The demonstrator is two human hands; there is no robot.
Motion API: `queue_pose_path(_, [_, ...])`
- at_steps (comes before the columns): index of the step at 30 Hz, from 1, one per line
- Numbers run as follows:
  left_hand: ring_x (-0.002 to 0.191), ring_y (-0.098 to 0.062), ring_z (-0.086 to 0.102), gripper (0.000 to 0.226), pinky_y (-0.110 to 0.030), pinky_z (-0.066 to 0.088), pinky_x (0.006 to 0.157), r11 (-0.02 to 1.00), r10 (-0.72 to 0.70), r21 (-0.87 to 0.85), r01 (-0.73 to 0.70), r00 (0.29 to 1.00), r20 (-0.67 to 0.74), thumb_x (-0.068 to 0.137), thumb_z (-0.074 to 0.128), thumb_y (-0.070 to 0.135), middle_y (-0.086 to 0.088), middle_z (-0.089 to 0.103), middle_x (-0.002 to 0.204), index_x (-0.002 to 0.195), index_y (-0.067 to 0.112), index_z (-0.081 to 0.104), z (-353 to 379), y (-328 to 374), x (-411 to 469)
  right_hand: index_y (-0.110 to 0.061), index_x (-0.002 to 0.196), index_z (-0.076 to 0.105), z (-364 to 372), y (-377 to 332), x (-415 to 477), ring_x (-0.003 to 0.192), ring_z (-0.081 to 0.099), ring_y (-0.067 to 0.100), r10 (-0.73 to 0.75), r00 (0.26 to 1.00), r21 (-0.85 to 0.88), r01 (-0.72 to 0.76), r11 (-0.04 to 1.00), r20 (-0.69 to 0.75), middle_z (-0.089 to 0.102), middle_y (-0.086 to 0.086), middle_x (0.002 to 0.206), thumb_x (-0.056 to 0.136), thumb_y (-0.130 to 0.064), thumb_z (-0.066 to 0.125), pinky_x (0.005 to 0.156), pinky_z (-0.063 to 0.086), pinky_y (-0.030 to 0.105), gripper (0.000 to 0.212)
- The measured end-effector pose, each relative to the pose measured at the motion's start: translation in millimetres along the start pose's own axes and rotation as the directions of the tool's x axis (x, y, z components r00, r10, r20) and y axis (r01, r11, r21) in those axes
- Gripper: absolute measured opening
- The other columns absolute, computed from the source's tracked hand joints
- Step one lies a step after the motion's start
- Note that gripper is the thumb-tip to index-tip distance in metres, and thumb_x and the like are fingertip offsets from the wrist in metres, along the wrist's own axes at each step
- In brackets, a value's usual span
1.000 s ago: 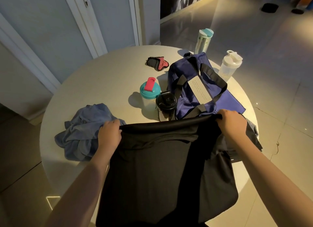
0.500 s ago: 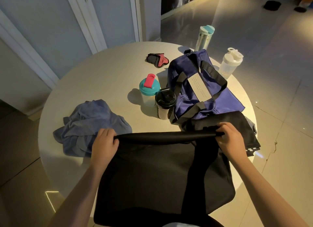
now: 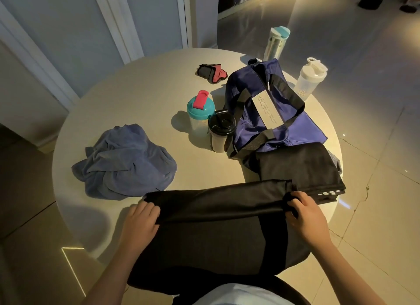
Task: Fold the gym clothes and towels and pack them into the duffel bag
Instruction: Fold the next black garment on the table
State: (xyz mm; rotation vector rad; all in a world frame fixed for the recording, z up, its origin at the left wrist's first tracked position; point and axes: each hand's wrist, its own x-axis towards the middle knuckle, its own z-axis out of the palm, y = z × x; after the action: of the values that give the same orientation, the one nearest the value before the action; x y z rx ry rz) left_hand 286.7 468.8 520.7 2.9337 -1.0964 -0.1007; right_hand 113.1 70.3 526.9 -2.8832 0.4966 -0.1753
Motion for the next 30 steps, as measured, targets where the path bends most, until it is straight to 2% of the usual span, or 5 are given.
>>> queue_pose_path(7, [0.061, -0.011, 0.056, 0.035, -0.026, 0.036, 0.062, 0.999, -0.053, 0.006, 0.053, 0.998, 0.038, 0.082, 0.052, 0.052, 0.012, 0.056, 0.061, 0.063, 0.025, 0.064, 19, -7, -6, -0.014, 0.058, 0.063, 6, -14, 5, 0.066, 0.051, 0.028, 0.068, 0.996, -0.183, -0.077, 0.98, -0.056, 0.059, 0.0, 0.062, 0.085, -0.044, 0.036, 0.059, 0.031, 0.031, 0.049])
queue_pose_path(12, [0.072, -0.023, 0.06, 0.033, -0.035, 0.048, 0.059, 0.979, -0.19, 0.072, 0.189, 0.982, 0.014, 0.055, 0.089, 0.018, -0.003, 0.063, 0.077, 0.08, 0.015, 0.068, 7, 0, 20, -0.005, 0.076, 0.057, 3, -28, 22, 0.064, 0.052, 0.035, 0.129, 0.987, -0.207, -0.147, 0.967, -0.096, 0.053, 0.012, 0.072, 0.067, -0.014, 0.08, 0.055, 0.033, 0.032, 0.026])
queue_pose_path(17, [0.122, -0.024, 0.049, 0.064, -0.037, 0.041, 0.094, 0.955, -0.293, 0.075, 0.287, 0.951, 0.096, 0.068, 0.082, 0.029, 0.0, 0.057, 0.127, 0.126, 0.019, 0.056, 3, 1, 37, -0.004, 0.088, 0.065, 6, -31, 35, 0.07, 0.053, 0.035, 0.101, 0.992, -0.312, -0.121, 0.943, -0.081, 0.058, 0.013, 0.081, 0.052, -0.001, 0.083, 0.055, 0.034, 0.032, 0.04])
queue_pose_path(22, [0.111, -0.014, 0.045, 0.019, -0.028, 0.032, 0.091, 0.949, -0.309, 0.117, 0.291, 0.932, 0.189, 0.09, 0.058, 0.033, 0.008, 0.054, 0.112, 0.108, 0.028, 0.058, -5, -3, 48, -0.006, 0.064, 0.06, -1, -35, 37, 0.06, 0.049, 0.033, 0.112, 0.993, -0.338, -0.117, 0.934, -0.034, 0.052, 0.01, 0.06, 0.045, 0.006, 0.08, 0.056, 0.023, 0.032, 0.03])
queue_pose_path(30, [0.087, -0.023, 0.055, 0.025, -0.032, 0.036, 0.074, 0.916, -0.357, -0.165, 0.364, 0.931, 0.074, 0.086, 0.065, 0.022, 0.004, 0.048, 0.076, 0.076, 0.017, 0.042, -20, -27, 70, -0.005, 0.075, 0.072, -21, -27, 69, 0.066, 0.049, 0.034, 0.125, 0.989, -0.323, -0.145, 0.935, -0.082, 0.055, 0.013, 0.073, 0.063, 0.004, 0.077, 0.059, 0.024, 0.033, 0.015])
